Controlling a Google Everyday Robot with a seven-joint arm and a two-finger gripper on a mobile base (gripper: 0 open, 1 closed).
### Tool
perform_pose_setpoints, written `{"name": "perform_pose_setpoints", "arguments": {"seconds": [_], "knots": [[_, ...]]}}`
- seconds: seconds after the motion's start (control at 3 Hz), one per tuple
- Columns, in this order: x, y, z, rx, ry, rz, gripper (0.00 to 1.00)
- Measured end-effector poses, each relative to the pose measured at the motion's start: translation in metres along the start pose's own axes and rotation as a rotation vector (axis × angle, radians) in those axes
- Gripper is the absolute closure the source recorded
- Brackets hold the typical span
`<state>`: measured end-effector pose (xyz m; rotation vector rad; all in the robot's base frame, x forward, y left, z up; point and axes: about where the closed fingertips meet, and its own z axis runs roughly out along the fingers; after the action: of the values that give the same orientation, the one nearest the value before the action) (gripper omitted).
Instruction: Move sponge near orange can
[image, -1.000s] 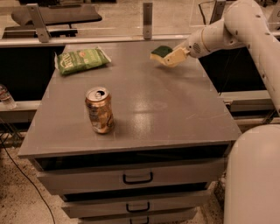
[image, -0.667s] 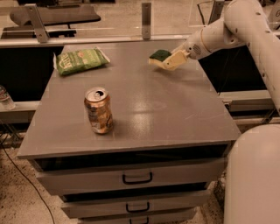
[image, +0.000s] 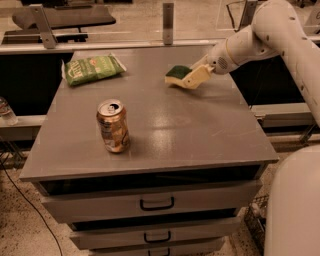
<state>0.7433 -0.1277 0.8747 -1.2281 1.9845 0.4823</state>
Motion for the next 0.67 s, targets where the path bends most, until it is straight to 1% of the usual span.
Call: {"name": "perform_pose_setpoints", "arguments": {"seconds": [0.33, 0.67], "knots": [[0.01, 0.062, 0.001, -0.121, 0.031, -0.074, 1.0], [0.023, 0.121, 0.0, -0.203, 0.047, -0.107, 1.0]]}}
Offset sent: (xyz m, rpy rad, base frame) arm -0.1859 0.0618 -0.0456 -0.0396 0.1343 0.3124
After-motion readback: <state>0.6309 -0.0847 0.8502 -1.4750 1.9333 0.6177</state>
